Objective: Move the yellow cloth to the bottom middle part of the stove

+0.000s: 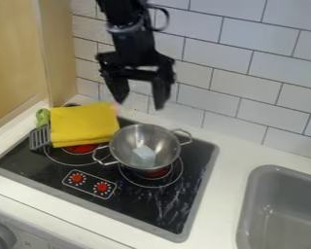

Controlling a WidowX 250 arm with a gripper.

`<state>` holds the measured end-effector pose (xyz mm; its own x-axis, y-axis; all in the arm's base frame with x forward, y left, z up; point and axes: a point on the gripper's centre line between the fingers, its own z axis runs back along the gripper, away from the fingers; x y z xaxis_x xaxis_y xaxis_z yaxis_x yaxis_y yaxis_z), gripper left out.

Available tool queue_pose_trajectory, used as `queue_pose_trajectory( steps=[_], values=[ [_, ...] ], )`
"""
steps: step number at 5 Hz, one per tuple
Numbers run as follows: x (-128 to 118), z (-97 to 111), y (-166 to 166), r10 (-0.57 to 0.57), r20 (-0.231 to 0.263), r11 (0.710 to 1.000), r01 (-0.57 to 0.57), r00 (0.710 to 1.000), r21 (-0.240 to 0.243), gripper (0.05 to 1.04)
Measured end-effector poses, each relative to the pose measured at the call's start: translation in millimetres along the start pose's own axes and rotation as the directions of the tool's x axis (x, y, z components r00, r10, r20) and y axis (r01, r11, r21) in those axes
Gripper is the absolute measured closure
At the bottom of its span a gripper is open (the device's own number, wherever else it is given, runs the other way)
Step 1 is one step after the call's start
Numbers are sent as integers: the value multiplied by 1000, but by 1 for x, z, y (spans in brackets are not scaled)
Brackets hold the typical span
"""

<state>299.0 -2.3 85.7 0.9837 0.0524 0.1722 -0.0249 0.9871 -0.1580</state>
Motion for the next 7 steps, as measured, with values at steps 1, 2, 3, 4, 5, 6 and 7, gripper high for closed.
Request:
queue_pose_trajectory(
  steps=[1,2,3,4,5,6,7],
  values=[
    [19,5,10,48,35,999,-49,998,16,85],
    [24,-1,26,83,25,994,-85,996,66,85],
    [31,-2,46,123,39,987,-126,992,102,85],
    [33,0,69,180,59,973,-186,982,137,85],
    [29,-9,83,226,34,963,-229,973,141,85],
    [36,-15,92,232,34,962,-234,972,140,85],
    [31,-30,94,233,-10,963,-229,972,140,85]
  ],
)
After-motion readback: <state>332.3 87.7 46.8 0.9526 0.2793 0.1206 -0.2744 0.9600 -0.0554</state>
